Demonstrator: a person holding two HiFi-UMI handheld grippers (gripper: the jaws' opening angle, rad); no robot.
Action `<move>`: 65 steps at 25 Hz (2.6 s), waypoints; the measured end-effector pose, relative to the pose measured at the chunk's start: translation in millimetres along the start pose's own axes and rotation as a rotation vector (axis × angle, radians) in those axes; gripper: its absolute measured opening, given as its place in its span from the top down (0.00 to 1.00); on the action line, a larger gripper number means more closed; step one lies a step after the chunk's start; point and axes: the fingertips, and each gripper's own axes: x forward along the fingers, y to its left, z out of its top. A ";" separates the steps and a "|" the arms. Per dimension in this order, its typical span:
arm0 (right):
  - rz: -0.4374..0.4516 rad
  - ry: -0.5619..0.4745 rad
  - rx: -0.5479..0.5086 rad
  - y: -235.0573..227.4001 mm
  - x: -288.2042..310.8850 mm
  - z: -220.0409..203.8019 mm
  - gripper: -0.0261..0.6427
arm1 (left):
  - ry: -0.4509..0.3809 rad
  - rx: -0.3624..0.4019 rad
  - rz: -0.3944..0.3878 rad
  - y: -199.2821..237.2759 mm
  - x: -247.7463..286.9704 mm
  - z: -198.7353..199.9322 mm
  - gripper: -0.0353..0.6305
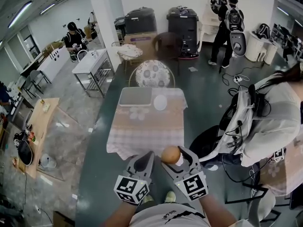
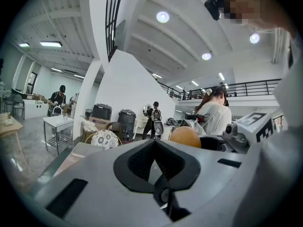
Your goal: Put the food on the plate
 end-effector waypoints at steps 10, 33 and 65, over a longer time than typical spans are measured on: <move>0.024 -0.001 0.009 -23.5 -17.7 1.8 0.48 | 0.004 0.010 0.030 -24.6 14.2 11.3 0.95; -0.064 0.080 0.008 -72.9 89.5 13.0 0.48 | 0.016 0.031 -0.052 70.0 101.1 33.5 0.95; -0.026 0.200 -0.008 -194.2 290.5 -15.3 0.48 | 0.104 0.057 -0.041 222.1 271.3 21.1 0.95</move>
